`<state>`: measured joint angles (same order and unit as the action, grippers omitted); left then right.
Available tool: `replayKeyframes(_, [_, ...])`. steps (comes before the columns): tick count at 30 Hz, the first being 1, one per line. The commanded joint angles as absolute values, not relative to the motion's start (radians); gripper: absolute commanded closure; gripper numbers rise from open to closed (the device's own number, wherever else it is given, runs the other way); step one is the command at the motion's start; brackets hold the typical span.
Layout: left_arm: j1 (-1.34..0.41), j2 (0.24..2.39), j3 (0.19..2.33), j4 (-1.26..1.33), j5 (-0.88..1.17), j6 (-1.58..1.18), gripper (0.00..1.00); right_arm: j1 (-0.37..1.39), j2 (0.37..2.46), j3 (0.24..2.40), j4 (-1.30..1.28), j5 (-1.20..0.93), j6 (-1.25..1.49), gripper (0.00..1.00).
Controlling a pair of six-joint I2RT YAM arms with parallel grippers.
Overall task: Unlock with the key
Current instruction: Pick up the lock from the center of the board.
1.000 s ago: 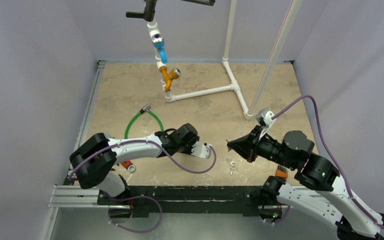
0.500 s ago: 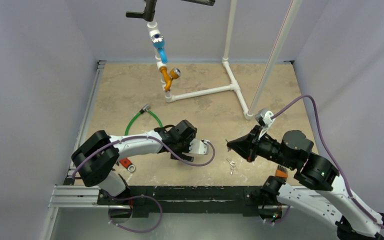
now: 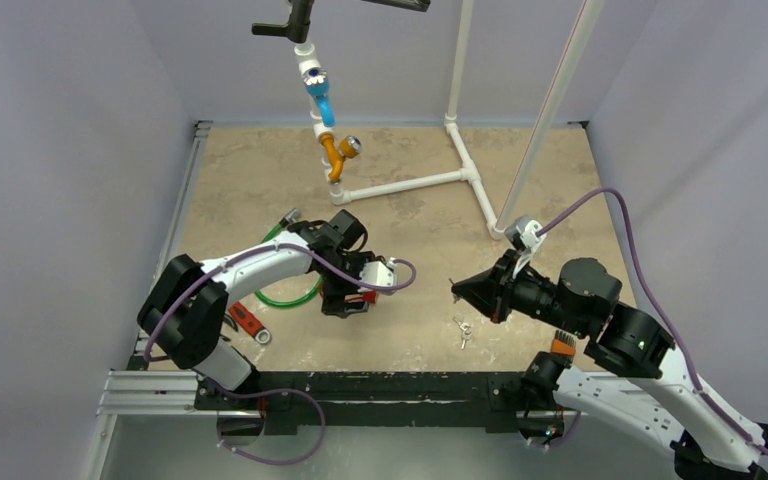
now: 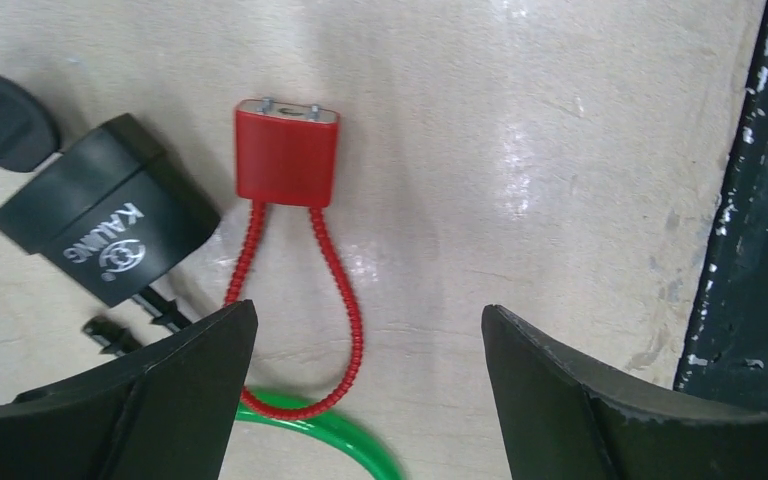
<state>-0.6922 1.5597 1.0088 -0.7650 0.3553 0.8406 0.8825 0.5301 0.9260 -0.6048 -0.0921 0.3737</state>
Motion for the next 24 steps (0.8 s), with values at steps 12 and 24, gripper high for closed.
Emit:
replayKeyframes(12, [-0.722, 1.707, 1.088, -0.766, 0.339, 0.787, 0.33, 0.88, 0.564, 0.958, -0.561, -0.078, 0.362, 1.0])
replayKeyframes(24, [-0.765, 1.732, 1.028, -0.657, 0.228, 0.728, 0.69, 0.881, 0.548, 0.955, -0.572, -0.043, 0.371, 1.0])
